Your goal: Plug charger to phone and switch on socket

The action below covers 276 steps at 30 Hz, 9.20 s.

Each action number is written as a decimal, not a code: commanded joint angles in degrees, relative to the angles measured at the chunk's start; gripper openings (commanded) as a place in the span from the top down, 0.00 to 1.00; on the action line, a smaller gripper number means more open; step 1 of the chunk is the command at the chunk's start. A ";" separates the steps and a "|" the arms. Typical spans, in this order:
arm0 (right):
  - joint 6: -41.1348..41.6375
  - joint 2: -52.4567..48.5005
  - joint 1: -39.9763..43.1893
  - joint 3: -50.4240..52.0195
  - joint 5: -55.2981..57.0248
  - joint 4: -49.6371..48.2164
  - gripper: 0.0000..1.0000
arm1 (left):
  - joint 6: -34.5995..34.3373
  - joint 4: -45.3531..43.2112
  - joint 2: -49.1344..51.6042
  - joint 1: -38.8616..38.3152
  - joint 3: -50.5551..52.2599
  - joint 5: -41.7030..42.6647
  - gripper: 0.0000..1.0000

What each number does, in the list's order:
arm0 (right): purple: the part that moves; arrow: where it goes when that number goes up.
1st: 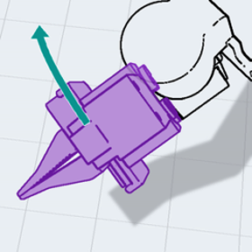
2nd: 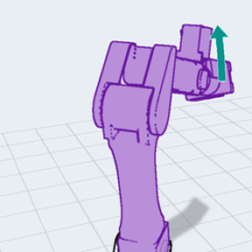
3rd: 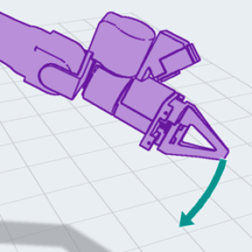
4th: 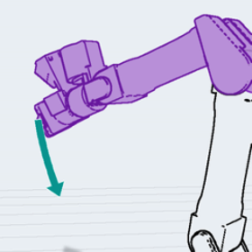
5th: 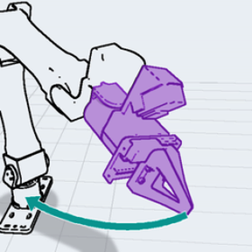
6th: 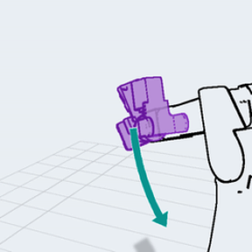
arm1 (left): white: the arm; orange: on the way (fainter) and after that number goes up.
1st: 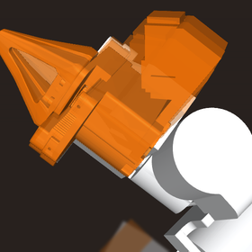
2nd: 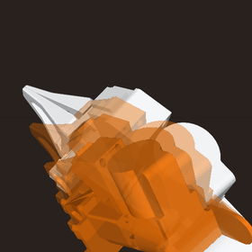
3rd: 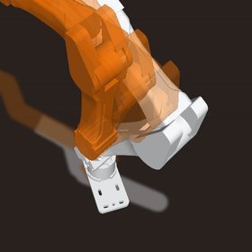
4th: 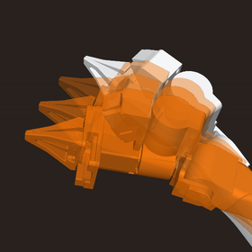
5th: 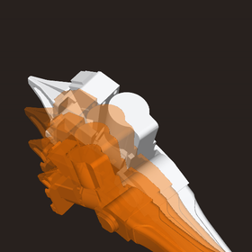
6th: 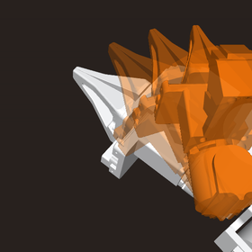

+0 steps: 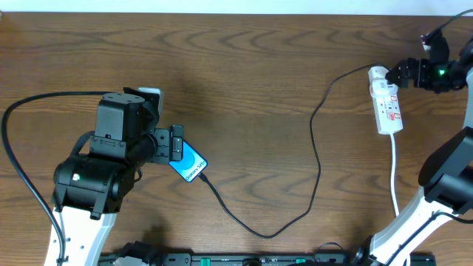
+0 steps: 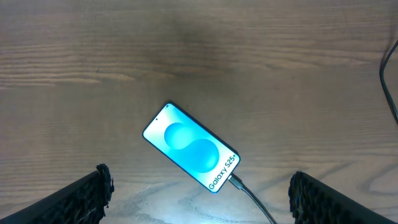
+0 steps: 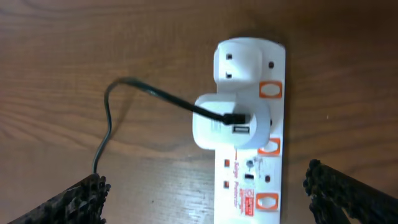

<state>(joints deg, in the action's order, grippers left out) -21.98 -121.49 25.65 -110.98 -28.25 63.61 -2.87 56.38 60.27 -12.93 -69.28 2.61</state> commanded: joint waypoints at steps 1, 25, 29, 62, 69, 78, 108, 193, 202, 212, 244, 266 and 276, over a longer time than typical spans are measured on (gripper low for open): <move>1.16 -0.52 -0.48 -0.15 0.92 -0.70 0.01 | 0.72 -0.07 0.07 -0.17 -1.09 -0.72 0.07; 4.20 -0.57 -0.63 16.70 -2.54 -14.84 0.01 | 0.72 -0.04 0.07 -0.17 -1.09 -0.72 0.08; 4.22 -0.57 -0.63 18.34 -3.50 -16.13 0.01 | 0.72 -0.07 0.07 -0.17 -1.09 -0.72 0.08; 4.85 -0.57 -2.89 18.91 -3.39 -19.71 0.01 | 0.72 -0.04 0.07 -0.17 -1.09 -0.72 0.08; 5.70 -0.59 -2.89 18.93 -3.39 -19.78 0.01 | 0.72 -0.07 0.07 -0.17 -1.09 -0.72 0.08; 7.19 -0.59 -2.89 20.46 -3.41 -21.49 0.01 | 0.72 -0.04 0.07 -0.17 -1.09 -0.72 0.08; 10.23 -0.59 -2.89 26.14 -9.03 -24.20 0.01 | 0.72 -0.04 0.07 -0.17 -1.09 -0.72 0.08; 23.67 27.85 -1.70 7.65 18.91 0.46 0.01 | 0.72 -0.04 0.07 -0.17 -1.09 -0.72 0.08; 23.67 27.85 -1.70 7.65 18.91 0.46 0.01 | 0.72 -0.04 0.07 -0.17 -1.09 -0.72 0.08; 23.67 27.85 -1.70 7.65 18.91 0.46 0.01 | 0.72 -0.04 0.07 -0.17 -1.03 -0.72 0.08; 23.67 27.85 -1.70 7.65 18.91 0.46 0.01 | -0.61 -23.26 -34.80 -0.11 33.27 -0.09 0.07; 23.65 27.85 -1.70 7.65 18.88 0.46 0.01 | -0.59 -65.09 -46.84 6.56 57.46 -0.09 0.08; 23.65 27.85 -1.70 7.65 18.88 0.46 0.01 | -0.59 -76.19 -50.38 6.56 65.09 -0.11 0.08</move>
<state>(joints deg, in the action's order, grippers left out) 1.06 -93.36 24.29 -103.33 -9.37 63.96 -3.16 -19.16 11.99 -6.74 -4.93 2.66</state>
